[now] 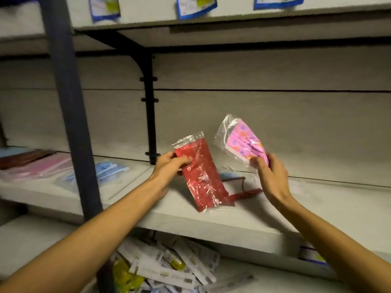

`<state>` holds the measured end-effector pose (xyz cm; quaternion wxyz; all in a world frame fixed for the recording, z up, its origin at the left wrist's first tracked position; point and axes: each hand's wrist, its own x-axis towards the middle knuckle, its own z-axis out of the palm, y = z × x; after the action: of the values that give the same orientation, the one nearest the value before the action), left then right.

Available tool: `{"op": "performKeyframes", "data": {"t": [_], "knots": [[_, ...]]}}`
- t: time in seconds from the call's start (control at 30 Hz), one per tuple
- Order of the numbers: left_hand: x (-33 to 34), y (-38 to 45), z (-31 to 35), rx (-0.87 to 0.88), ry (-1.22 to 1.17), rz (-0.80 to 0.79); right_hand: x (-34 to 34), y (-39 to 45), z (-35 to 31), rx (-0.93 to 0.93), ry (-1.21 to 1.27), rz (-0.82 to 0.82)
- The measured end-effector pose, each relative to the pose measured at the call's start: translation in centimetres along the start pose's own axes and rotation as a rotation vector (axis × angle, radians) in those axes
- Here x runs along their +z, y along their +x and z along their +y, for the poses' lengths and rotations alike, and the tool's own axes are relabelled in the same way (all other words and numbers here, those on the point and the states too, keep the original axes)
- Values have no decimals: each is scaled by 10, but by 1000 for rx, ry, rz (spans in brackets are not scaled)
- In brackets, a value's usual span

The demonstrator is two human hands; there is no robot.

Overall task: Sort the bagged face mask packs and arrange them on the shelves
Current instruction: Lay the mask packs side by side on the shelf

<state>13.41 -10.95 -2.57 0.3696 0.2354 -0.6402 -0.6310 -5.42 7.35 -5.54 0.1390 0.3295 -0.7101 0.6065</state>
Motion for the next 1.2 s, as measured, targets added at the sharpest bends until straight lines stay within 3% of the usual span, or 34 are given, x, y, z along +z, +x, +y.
{"op": "performKeyframes", "data": {"t": [0.17, 0.33, 0.47, 0.6, 0.7, 1.07, 1.2], "knots": [[-77, -20, 21, -62, -268, -33, 62, -55, -52, -80, 181, 25], [-179, -52, 32, 134, -74, -19, 131, -119, -116, -208, 196, -61], [-271, -76, 32, 193, -8, 53, 191, -167, -167, -302, 162, -108], [-355, -91, 18, 128, -3, 187, 259, -219, -204, -314, 170, -212], [-406, -96, 7, 30, 33, 196, 309, -243, -226, -253, 151, -281], [-533, -46, -21, -139, -24, 340, 470, -208, -276, -189, -176, -338], [-566, 3, -19, -188, -73, 366, 534, -175, -282, -261, -286, -323]]}}
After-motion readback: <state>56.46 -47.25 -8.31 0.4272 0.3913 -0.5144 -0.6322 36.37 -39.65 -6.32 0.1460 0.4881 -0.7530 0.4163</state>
